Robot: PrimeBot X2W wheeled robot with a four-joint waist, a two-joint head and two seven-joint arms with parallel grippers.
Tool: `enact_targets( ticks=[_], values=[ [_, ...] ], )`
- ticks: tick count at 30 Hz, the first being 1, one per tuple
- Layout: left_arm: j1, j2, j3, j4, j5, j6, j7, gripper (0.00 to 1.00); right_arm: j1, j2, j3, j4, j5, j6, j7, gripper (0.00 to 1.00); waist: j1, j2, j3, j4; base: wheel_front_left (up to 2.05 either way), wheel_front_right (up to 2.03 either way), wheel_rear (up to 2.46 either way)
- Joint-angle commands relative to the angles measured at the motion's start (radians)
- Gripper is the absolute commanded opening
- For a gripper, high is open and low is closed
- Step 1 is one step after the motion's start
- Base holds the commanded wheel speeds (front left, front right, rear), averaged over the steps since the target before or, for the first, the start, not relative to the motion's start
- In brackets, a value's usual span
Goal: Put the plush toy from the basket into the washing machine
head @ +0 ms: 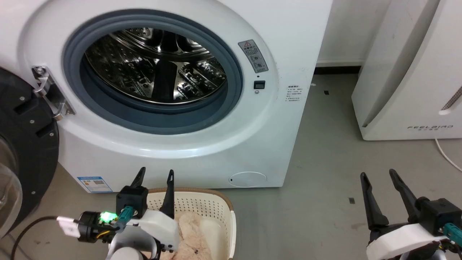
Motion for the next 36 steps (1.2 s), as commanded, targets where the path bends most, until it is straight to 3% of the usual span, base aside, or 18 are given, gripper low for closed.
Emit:
enact_targets(
  ticks=[1, 15, 36],
  values=[
    [-0.027, 0.007, -0.008, 0.027, 0.004, -0.004, -0.009, 1.00, -0.019, 0.000, -0.008, -0.008, 0.013, 0.000, -0.010, 1.00, 0.0000, 0.0000, 0.010, -0.005, 0.00, 0.00, 0.00],
    [-0.187, 0.028, -0.073, 0.264, 0.026, -0.022, -0.011, 1.00, -0.066, 0.000, -0.036, -0.015, 0.070, 0.000, -0.039, 1.00, 0.0000, 0.0000, 0.111, -0.039, 0.00, 0.00, 0.00],
    [-0.369, 0.119, -0.233, 0.517, 0.088, -0.082, 0.175, 1.00, -0.149, 0.000, -0.076, -0.025, 0.164, -0.001, -0.085, 1.00, 0.0000, 0.0000, 0.308, -0.105, 0.00, 0.00, 0.00]
  ],
)
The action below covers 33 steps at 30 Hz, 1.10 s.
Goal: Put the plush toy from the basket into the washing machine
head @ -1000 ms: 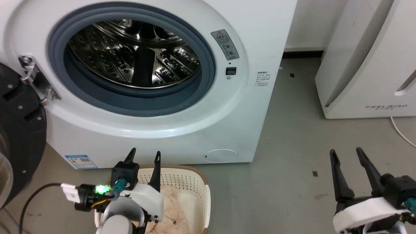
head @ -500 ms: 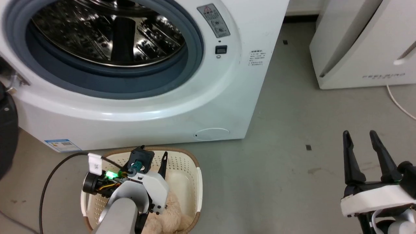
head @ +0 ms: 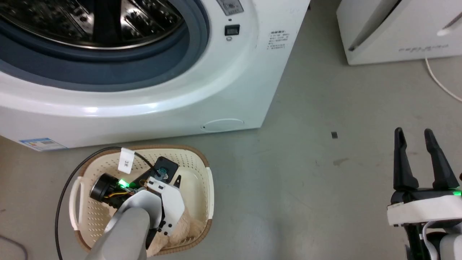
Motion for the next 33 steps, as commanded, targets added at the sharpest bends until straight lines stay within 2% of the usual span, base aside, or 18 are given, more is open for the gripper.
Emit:
enact_targets(
  ticks=[1, 16, 33],
  values=[
    [-0.026, 0.008, -0.009, 0.023, 0.006, -0.005, 0.007, 1.00, -0.020, 0.000, -0.006, -0.006, 0.012, -0.001, -0.010, 1.00, -0.0001, 0.0000, 0.022, -0.011, 0.00, 0.00, 0.00],
    [-0.141, 0.082, -0.113, 0.177, 0.000, -0.024, 0.136, 1.00, -0.084, 0.000, -0.029, -0.019, 0.084, -0.001, -0.041, 1.00, -0.0001, 0.0000, 0.188, -0.061, 0.00, 0.00, 0.00],
    [-0.286, 0.135, -0.194, 0.352, -0.057, -0.031, 0.196, 1.00, -0.151, 0.000, -0.056, -0.033, 0.159, -0.001, -0.077, 1.00, -0.0001, 0.0000, 0.364, -0.105, 0.00, 0.00, 0.00]
  ],
)
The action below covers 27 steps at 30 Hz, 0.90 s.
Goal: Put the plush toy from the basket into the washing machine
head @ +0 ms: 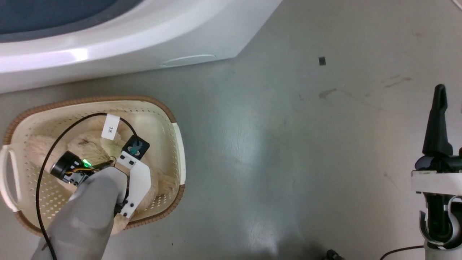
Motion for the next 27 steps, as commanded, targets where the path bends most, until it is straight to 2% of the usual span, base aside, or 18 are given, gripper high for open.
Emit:
enact_targets(
  ticks=[1, 11, 12, 13, 14, 23, 27],
  values=[
    [-0.030, 0.008, -0.012, 0.026, -0.004, 0.000, 0.004, 1.00, -0.022, 0.000, -0.006, -0.005, 0.013, -0.001, -0.010, 1.00, -0.0001, 0.0000, 0.022, -0.010, 0.00, 0.00, 0.00],
    [-0.112, 0.023, -0.071, 0.128, -0.012, 0.023, 0.008, 1.00, -0.055, 0.000, -0.024, -0.007, 0.052, -0.001, -0.030, 1.00, -0.0001, 0.0000, 0.106, -0.032, 0.00, 0.00, 0.00],
    [-0.120, 0.026, -0.080, 0.139, -0.011, 0.023, 0.008, 0.89, -0.059, 0.000, -0.026, -0.006, 0.055, -0.001, -0.032, 1.00, -0.0001, 0.0000, 0.112, -0.034, 0.00, 0.00, 0.00],
    [-0.128, 0.029, -0.088, 0.149, -0.010, 0.024, 0.005, 0.15, -0.062, 0.000, -0.029, -0.006, 0.059, -0.001, -0.035, 1.00, -0.0001, 0.0000, 0.117, -0.036, 0.00, 0.00, 0.00],
    [-0.135, 0.032, -0.099, 0.159, -0.007, 0.023, 0.003, 0.00, -0.065, 0.000, -0.031, -0.006, 0.062, -0.001, -0.037, 1.00, -0.0001, 0.0000, 0.122, -0.038, 0.00, 0.00, 0.00],
    [-0.178, 0.041, -0.121, 0.252, -0.058, 0.017, -0.023, 0.00, -0.085, 0.000, -0.046, 0.004, 0.090, -0.001, -0.055, 1.00, -0.0001, 0.0000, 0.142, -0.051, 0.00, 0.00, 0.00],
    [-0.171, 0.020, -0.114, 0.259, -0.084, 0.019, -0.036, 0.00, -0.077, 0.000, -0.052, 0.012, 0.087, -0.001, -0.057, 1.00, -0.0001, 0.0000, 0.117, -0.047, 0.00, 0.00, 0.00]
  ],
)
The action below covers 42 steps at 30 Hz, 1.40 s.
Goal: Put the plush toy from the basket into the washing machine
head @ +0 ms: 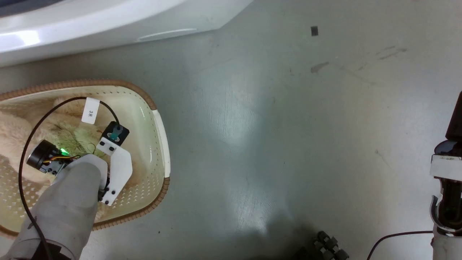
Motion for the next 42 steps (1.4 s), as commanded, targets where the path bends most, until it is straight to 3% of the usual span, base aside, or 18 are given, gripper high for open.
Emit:
enact_targets(
  ticks=[1, 13, 25, 42],
  values=[
    [0.001, -0.001, -0.001, 0.008, -0.006, 0.005, -0.001, 0.00, -0.006, 0.000, -0.006, 0.006, 0.006, -0.001, -0.005, 1.00, -0.0001, 0.0000, -0.021, 0.006, 0.00, 0.00, 0.00],
    [0.073, -0.060, 0.007, 0.008, -0.058, -0.002, -0.072, 0.00, 0.058, 0.000, -0.024, 0.076, -0.029, -0.001, -0.005, 1.00, -0.0001, 0.0000, -0.177, 0.047, 0.00, 0.00, 0.00],
    [0.168, -0.143, 0.003, 0.008, -0.104, -0.019, -0.192, 0.00, 0.159, 0.000, -0.047, 0.137, -0.084, -0.001, -0.005, 1.00, -0.0001, 0.0000, -0.379, 0.131, 0.00, 0.00, 0.00],
    [0.292, -0.214, 0.022, -0.006, -0.188, -0.036, -0.452, 0.00, 0.328, 0.000, -0.080, 0.163, -0.156, -0.001, -0.005, 1.00, -0.0001, 0.0000, -0.650, 0.262, 0.00, 0.00, 0.00]
  ],
)
